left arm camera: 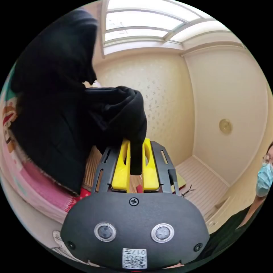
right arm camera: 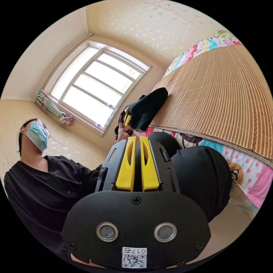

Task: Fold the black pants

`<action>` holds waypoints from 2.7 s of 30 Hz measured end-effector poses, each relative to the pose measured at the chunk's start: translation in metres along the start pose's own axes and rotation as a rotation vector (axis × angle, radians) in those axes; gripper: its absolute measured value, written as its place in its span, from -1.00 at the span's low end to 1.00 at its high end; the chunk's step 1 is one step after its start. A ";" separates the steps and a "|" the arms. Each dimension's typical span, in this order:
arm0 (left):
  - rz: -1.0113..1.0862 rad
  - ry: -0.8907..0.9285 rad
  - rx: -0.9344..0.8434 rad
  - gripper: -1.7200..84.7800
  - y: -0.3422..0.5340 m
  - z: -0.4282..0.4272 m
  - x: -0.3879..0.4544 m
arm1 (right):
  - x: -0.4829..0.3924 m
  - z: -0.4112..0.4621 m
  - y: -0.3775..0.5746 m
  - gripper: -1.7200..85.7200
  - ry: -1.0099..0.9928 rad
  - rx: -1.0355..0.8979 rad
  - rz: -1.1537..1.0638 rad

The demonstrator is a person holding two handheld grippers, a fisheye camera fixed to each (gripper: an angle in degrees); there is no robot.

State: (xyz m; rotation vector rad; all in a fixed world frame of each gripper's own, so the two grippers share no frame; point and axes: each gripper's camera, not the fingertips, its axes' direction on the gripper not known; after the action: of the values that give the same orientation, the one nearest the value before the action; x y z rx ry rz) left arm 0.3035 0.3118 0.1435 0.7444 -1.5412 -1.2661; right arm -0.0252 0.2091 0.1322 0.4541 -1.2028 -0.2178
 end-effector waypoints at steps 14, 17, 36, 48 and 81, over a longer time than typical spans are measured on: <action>0.490 0.807 -0.603 -0.87 0.188 0.067 0.236 | -0.010 -0.085 0.013 -0.94 0.340 0.370 0.079; 0.635 1.136 -0.818 -0.91 0.253 0.065 0.304 | 0.012 -0.124 0.025 -0.94 0.369 0.477 0.191; 0.685 1.905 -1.642 -0.80 0.572 0.087 0.478 | 0.075 -0.118 -0.087 -0.70 0.474 0.137 0.235; 0.033 0.716 -0.904 -0.94 0.327 0.286 0.253 | 0.089 -0.137 -0.061 -0.87 0.195 0.243 0.333; -0.410 0.034 -0.328 -0.84 0.056 0.294 0.049 | 0.062 -0.137 -0.032 -0.88 0.163 0.352 0.167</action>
State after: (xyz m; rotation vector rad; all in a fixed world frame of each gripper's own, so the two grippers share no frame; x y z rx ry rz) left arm 0.0188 0.3900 0.2147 0.8856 -1.1436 -1.7474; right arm 0.1274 0.1859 0.1315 0.6609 -1.1142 0.1752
